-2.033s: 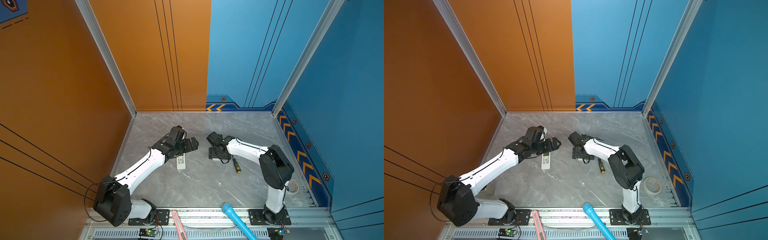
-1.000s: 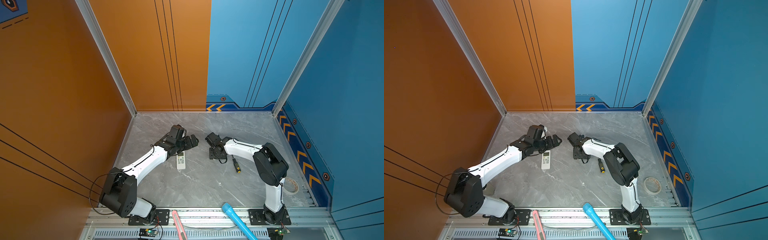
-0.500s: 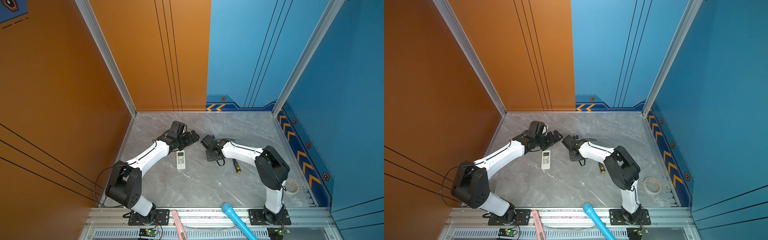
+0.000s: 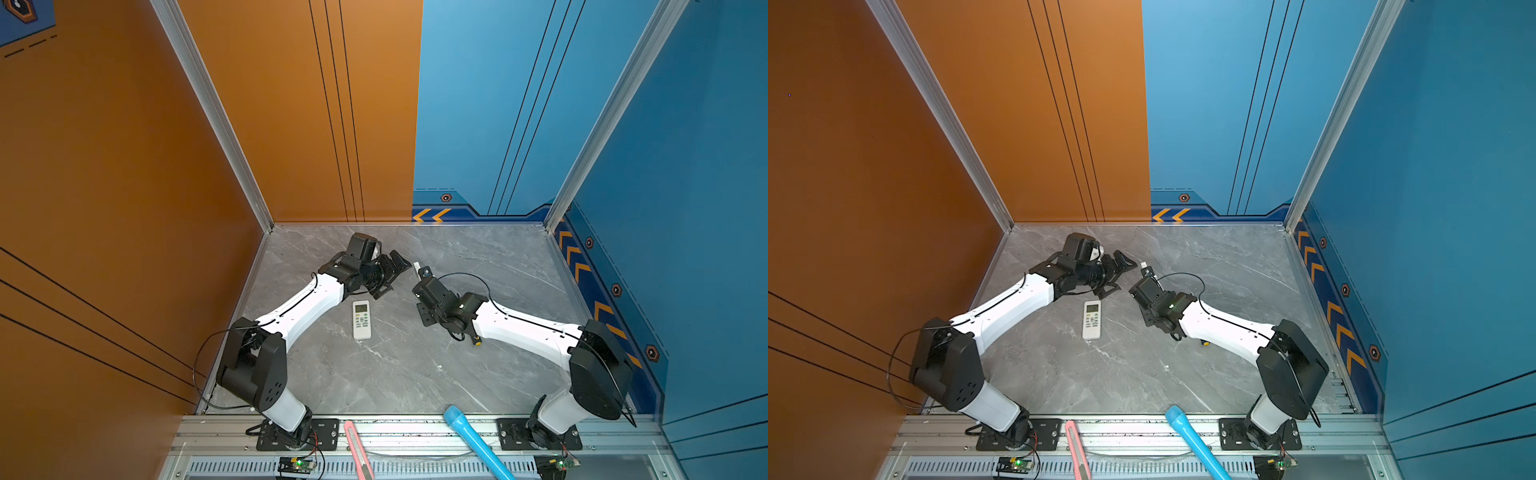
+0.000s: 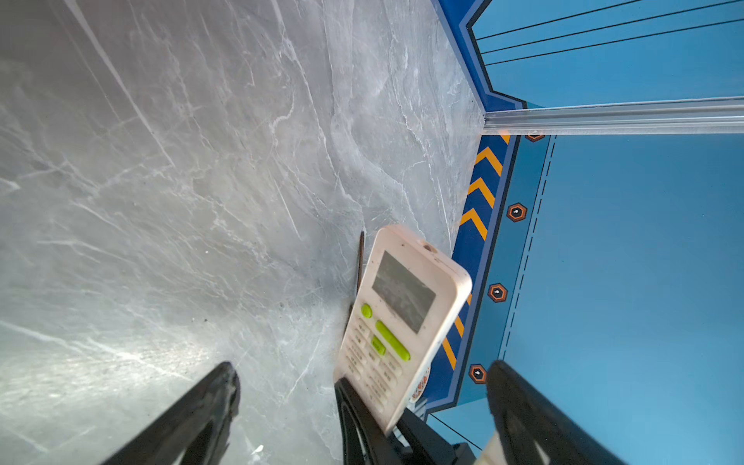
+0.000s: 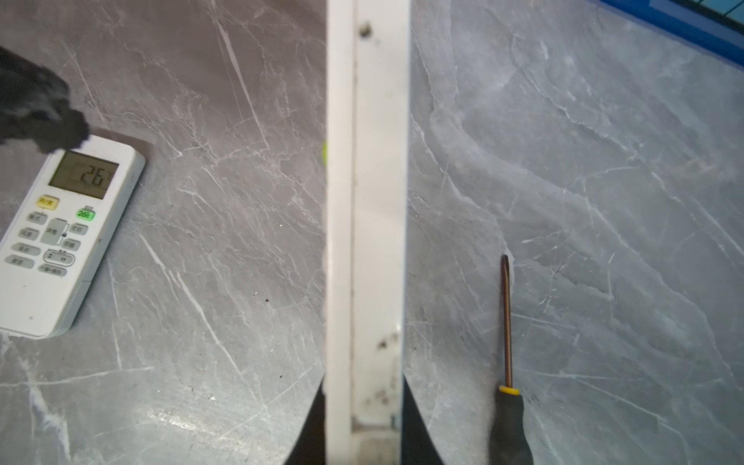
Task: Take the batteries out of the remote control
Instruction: 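Lift the remote with the right gripper and grasp its end with the left gripper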
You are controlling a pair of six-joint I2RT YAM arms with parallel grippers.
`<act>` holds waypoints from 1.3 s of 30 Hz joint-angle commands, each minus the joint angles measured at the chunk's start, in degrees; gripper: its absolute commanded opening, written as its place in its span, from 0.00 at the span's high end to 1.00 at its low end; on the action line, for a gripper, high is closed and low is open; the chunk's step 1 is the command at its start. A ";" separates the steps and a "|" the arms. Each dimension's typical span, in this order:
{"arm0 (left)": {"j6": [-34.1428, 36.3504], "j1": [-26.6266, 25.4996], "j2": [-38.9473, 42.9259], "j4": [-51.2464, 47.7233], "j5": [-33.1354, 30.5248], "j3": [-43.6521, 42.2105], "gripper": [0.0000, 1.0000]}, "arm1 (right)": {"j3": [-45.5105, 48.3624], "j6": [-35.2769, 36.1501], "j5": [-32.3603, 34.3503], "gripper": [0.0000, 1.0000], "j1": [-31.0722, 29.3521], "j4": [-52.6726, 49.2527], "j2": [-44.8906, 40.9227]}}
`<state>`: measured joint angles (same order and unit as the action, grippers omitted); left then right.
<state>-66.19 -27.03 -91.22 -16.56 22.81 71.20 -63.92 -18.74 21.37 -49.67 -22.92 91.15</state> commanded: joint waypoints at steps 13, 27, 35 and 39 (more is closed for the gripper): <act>-5.13 -2.79 -5.28 -2.52 5.33 2.73 0.50 | 1.07 8.50 8.80 0.94 -5.31 5.52 -0.53; 2.91 -0.69 -1.81 9.55 5.31 -2.36 1.00 | 0.50 4.74 -22.74 0.17 2.63 1.87 -6.61; 7.16 1.27 -0.13 36.93 7.02 -17.08 1.00 | -5.35 1.95 -48.52 0.00 15.38 -3.64 -7.99; 9.09 0.01 -2.34 42.98 10.33 -17.57 1.00 | -7.74 3.66 -56.68 0.00 17.52 -6.01 -3.81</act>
<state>-60.10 -26.20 -93.14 15.46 29.21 53.67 -70.26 -15.49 -24.53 -32.97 -24.29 84.31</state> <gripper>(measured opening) 0.172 0.998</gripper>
